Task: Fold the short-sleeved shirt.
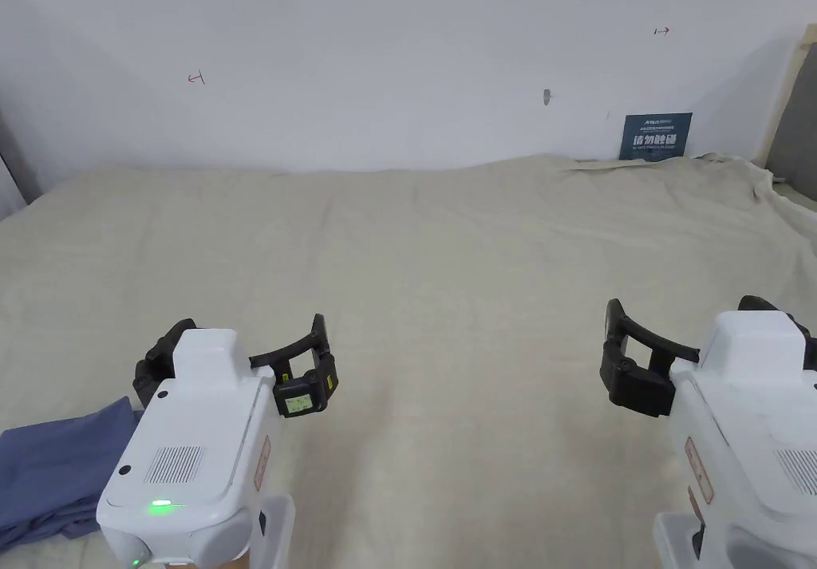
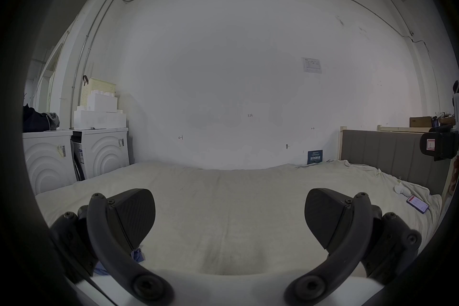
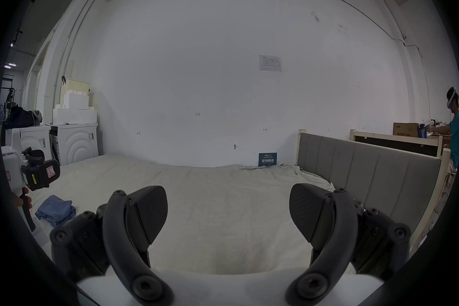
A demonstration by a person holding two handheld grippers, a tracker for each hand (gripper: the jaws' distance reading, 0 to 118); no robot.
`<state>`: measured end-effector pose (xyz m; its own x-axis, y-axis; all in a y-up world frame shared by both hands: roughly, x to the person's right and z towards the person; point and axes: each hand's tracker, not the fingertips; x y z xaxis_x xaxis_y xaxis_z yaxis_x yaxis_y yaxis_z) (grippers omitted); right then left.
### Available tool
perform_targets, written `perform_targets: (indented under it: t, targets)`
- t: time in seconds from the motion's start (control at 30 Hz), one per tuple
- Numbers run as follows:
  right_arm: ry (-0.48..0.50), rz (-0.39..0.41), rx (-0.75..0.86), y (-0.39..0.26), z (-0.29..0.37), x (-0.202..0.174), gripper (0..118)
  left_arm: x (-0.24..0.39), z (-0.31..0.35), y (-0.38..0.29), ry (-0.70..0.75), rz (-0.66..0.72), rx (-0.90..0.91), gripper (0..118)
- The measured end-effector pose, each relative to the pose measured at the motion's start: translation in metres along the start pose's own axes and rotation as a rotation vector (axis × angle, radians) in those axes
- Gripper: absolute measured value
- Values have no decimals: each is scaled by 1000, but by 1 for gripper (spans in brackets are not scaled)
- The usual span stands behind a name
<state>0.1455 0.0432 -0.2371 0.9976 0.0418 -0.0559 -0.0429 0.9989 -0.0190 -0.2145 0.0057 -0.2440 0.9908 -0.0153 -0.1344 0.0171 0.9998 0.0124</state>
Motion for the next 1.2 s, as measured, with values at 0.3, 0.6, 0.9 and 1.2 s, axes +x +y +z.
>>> perform_targets:
  t: [0.3, 0.6, 0.9, 1.2]
  targets:
    - [-4, 0, 0, 0, 0, 0, 101, 1, 0, 0, 0, 1, 2, 118]
    - [-9, 4, -3, 7, 5, -7, 101, 1, 0, 2, -8, 6, 2, 118]
    - [-90, -155, -314, 26, -11, -6, 101, -1, 0, 5, -17, 16, 2, 118]
    - [-169, -189, -556, 25, -33, 4, 101, -4, -1, 7, -16, 18, 8, 118]
